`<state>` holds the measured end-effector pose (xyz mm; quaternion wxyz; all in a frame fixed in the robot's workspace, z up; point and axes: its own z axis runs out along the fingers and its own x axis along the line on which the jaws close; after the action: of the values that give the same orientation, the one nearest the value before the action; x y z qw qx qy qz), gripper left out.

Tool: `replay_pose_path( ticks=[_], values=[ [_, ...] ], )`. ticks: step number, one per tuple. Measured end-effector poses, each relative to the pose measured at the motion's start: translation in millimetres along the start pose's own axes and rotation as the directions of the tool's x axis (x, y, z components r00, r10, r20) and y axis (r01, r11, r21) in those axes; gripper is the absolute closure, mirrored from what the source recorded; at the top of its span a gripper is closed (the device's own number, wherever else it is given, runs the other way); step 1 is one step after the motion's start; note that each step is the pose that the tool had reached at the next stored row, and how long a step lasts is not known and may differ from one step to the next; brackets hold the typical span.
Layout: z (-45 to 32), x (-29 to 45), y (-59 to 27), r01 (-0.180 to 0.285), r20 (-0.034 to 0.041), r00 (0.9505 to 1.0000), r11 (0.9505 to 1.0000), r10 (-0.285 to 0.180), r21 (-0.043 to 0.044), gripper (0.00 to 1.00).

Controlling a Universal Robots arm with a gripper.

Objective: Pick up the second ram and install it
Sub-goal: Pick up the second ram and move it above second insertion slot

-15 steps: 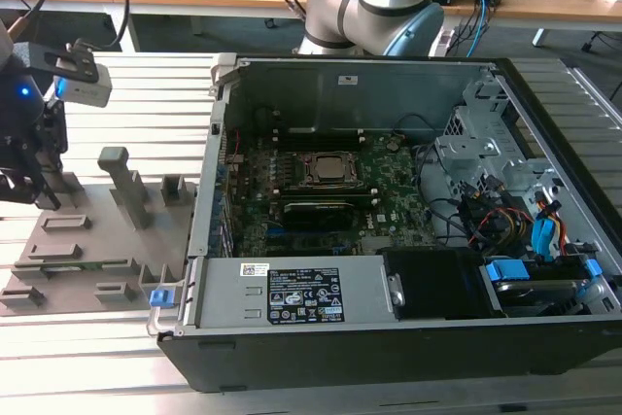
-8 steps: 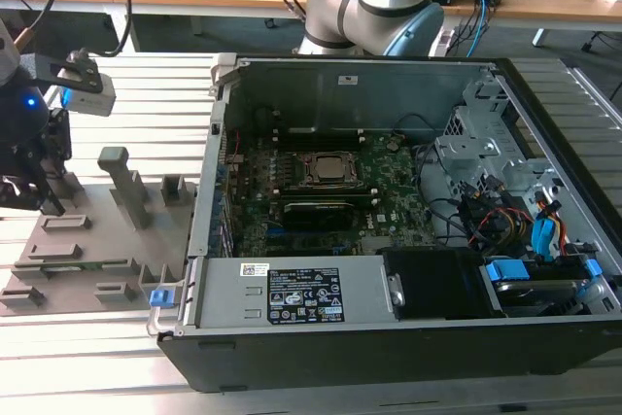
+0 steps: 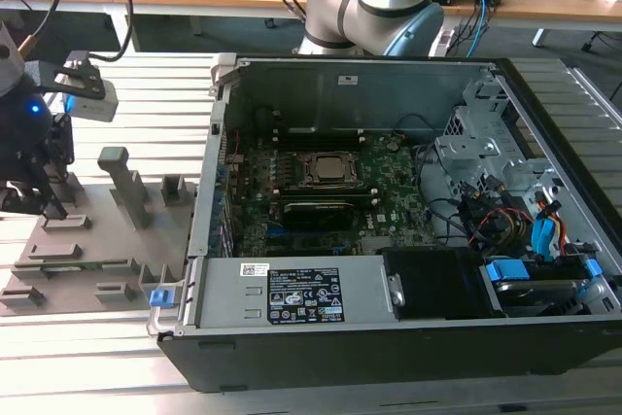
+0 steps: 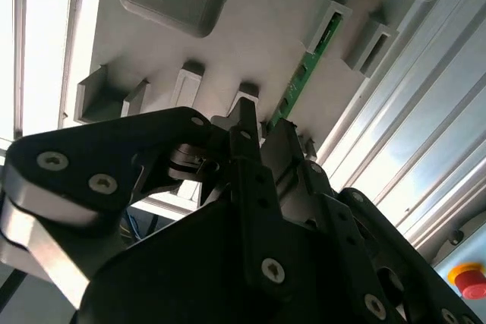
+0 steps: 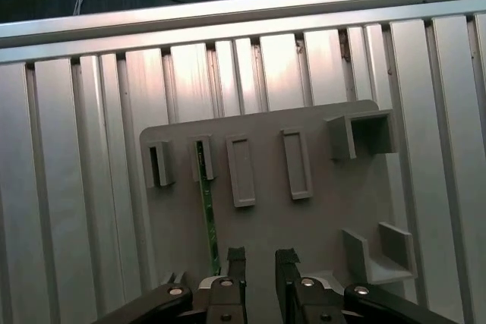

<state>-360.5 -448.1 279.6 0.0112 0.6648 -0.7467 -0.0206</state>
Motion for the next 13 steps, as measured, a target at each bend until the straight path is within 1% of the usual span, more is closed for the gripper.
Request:
replay_pose_path(
  ticks=[2, 6, 13],
  values=[
    [3.7, 0.2, -0.2, 0.000, 0.0000, 1.0000, 1.0000, 0.000, 0.0000, 0.70],
    [8.4, 0.6, -0.4, 0.000, 0.0000, 1.0000, 1.0000, 0.000, 0.0000, 0.70],
    [15.0, 1.0, -0.7, 0.000, 0.0000, 1.0000, 1.0000, 0.000, 0.0000, 0.70]
  ],
)
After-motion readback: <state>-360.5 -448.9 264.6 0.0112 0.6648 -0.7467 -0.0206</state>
